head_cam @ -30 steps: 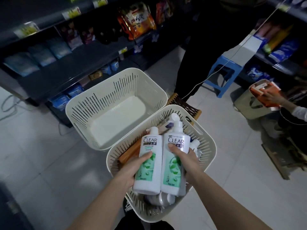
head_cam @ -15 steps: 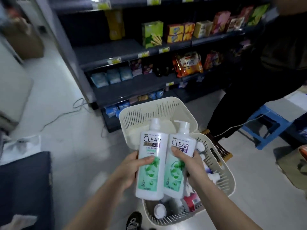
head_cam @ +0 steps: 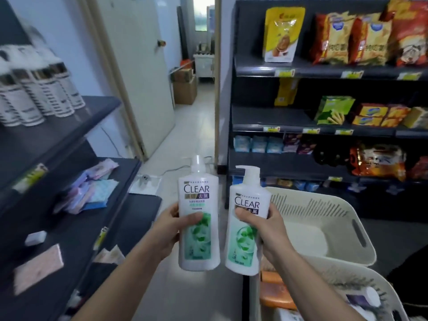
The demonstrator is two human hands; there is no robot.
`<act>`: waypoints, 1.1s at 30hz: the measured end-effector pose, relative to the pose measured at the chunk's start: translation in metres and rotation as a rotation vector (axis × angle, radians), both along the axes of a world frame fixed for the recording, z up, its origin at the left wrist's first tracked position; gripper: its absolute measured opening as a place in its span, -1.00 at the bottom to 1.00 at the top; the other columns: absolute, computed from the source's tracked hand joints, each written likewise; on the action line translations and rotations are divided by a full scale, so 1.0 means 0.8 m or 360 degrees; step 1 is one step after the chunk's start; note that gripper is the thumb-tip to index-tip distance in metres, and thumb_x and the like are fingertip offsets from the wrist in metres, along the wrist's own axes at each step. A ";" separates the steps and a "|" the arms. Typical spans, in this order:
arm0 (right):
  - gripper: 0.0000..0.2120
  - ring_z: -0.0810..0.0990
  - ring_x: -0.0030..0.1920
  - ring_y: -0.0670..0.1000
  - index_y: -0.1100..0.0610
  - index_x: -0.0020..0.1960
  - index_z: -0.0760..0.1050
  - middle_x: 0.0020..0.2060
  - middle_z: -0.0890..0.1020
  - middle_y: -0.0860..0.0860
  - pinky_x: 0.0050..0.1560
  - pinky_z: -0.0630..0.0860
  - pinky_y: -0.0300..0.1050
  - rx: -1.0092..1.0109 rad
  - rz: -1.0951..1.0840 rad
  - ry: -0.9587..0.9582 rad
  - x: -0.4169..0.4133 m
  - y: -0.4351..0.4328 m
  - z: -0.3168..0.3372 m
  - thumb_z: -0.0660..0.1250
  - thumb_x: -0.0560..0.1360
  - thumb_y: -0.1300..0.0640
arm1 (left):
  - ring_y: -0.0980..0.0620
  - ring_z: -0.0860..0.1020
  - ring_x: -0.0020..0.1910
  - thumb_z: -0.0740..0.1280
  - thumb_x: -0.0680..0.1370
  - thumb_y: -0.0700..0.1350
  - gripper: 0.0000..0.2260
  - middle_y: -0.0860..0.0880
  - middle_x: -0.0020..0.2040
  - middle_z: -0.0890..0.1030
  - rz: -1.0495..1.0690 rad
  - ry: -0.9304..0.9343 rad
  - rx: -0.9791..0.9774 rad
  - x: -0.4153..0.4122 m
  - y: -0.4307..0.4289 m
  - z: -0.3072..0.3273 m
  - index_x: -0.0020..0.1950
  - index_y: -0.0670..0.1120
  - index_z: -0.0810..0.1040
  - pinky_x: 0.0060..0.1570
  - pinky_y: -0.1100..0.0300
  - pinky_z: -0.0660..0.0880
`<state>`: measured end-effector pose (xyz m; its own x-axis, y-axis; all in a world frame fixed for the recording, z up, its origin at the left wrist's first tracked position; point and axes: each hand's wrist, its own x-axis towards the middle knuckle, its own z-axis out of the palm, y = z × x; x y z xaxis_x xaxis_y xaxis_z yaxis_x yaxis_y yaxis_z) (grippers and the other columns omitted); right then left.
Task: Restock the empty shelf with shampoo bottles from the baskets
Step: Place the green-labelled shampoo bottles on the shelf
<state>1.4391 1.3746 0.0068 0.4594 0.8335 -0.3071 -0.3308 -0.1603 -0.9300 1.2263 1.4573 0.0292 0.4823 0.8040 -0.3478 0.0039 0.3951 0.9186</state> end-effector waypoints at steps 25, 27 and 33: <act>-0.52 0.72 -0.18 0.12 0.26 0.14 0.55 -0.08 0.73 0.17 -0.27 0.63 -0.06 0.0454 0.0913 -0.0042 -0.333 0.303 0.137 0.58 0.25 0.34 | -0.24 0.66 0.01 0.56 0.22 -0.22 -0.46 -0.21 0.05 0.69 0.0945 -0.0084 0.0537 -0.347 0.146 0.134 0.18 -0.19 0.55 0.04 -0.17 0.58; -0.52 0.72 -0.20 0.11 0.26 0.14 0.55 -0.09 0.73 0.17 -0.28 0.62 -0.07 0.0461 0.0954 -0.0004 -0.349 0.327 0.142 0.58 0.25 0.34 | -0.27 0.65 0.03 0.56 0.25 -0.29 -0.48 -0.23 0.05 0.68 0.0996 -0.0089 0.0519 -0.363 0.157 0.140 0.19 -0.19 0.55 0.06 -0.21 0.57; -0.41 0.72 -0.17 0.09 0.25 0.12 0.58 -0.07 0.73 0.15 -0.19 0.62 -0.04 0.0531 0.1097 -0.0050 -0.385 0.403 0.155 0.63 0.12 0.21 | -0.17 0.69 -0.06 0.56 0.23 -0.30 -0.47 -0.22 0.04 0.69 0.1199 -0.0076 0.0561 -0.396 0.201 0.146 0.18 -0.20 0.56 -0.18 0.04 0.62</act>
<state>1.1309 1.6971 0.1311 -0.1936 0.9810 0.0156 -0.2305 -0.0300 -0.9726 0.9095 1.6183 0.1463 -0.2203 0.9754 -0.0078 -0.1885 -0.0347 0.9815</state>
